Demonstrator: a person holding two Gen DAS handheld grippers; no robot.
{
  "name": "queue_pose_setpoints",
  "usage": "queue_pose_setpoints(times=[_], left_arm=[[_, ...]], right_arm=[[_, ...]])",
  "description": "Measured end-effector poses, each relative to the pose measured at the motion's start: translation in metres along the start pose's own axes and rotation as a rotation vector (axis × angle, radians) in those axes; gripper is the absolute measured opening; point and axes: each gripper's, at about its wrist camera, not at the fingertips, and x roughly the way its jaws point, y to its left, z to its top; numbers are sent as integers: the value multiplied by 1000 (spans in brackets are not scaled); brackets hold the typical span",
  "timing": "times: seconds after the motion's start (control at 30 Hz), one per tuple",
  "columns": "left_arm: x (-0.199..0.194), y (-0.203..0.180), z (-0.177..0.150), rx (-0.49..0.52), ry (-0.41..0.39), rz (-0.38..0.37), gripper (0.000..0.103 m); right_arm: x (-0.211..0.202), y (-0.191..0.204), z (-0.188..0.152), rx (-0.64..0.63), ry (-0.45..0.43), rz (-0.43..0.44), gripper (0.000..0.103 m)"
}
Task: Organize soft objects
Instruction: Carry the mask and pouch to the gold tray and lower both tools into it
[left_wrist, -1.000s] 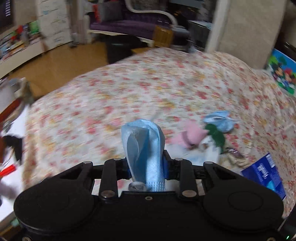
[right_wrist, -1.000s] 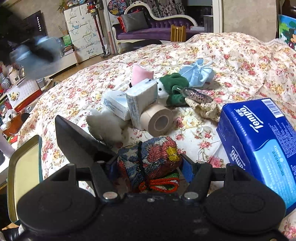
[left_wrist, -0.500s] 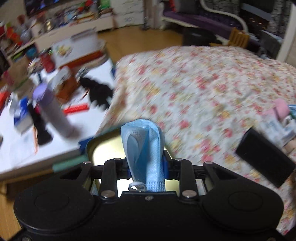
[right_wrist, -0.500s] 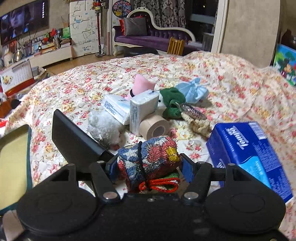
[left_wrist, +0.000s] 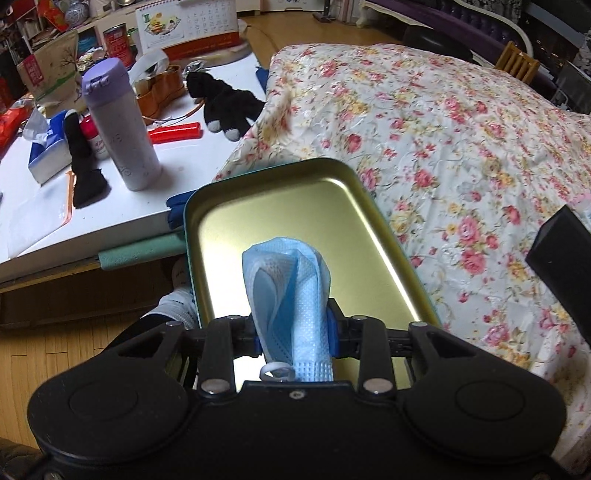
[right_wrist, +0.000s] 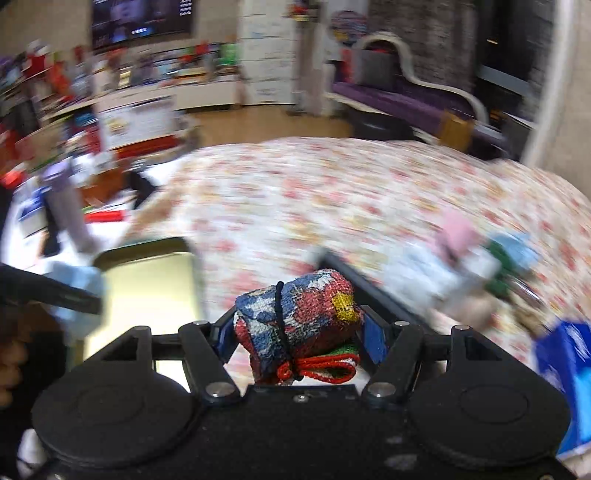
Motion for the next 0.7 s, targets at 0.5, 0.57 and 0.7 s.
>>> queue_pose_setpoints(times=[0.5,0.57,0.7], left_arm=[[40,30,-8,-82,51,49,33],[43,33,-8,-84,54,55,33],[47,33,-8,-69,49,78,44]], right_arm=[[43,111,22,-182,158,89,65],[58,115,21,-184,190,77,65],[74,118,16,-178,229,76,65]])
